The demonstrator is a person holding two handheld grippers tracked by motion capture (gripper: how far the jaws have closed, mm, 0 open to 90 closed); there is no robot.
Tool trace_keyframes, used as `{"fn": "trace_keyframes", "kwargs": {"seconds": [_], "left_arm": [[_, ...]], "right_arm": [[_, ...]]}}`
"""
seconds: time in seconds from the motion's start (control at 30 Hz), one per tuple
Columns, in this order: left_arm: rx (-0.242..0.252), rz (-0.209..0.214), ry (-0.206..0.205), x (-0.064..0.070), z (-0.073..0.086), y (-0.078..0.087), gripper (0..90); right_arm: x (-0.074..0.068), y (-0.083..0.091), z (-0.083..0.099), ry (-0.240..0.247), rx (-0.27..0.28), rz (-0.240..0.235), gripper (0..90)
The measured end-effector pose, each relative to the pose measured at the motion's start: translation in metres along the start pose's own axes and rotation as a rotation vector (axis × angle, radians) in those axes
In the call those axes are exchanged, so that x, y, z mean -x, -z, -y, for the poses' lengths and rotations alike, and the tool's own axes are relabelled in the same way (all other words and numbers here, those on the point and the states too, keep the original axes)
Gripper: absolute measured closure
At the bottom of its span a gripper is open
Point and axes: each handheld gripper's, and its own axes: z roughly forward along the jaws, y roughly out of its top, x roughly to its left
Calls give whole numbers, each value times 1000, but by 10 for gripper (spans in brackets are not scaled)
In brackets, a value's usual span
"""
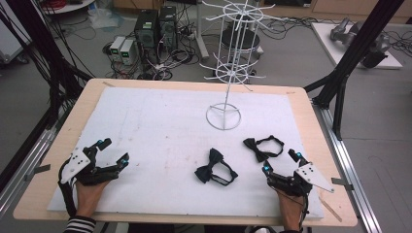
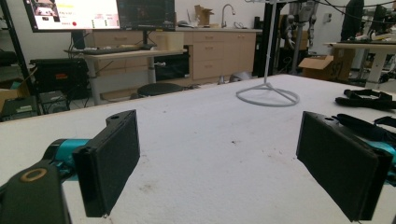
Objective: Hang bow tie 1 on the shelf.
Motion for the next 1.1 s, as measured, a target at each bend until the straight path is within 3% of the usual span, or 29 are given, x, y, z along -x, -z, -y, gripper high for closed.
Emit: {"fn": "trace_keyframes", "kwargs": {"seconds": [0.47, 0.97, 1.1], "left_arm": [[1, 0, -2, 0, 0, 0, 138], [2, -2, -2, 0, 0, 0, 138], [1, -1, -2, 0, 0, 0, 138]], "right_arm": [[-1, -2, -1, 18, -11, -2, 28], [3, -3, -2, -24, -25, -2, 28], [4, -4, -4, -15, -18, 1, 27]]}}
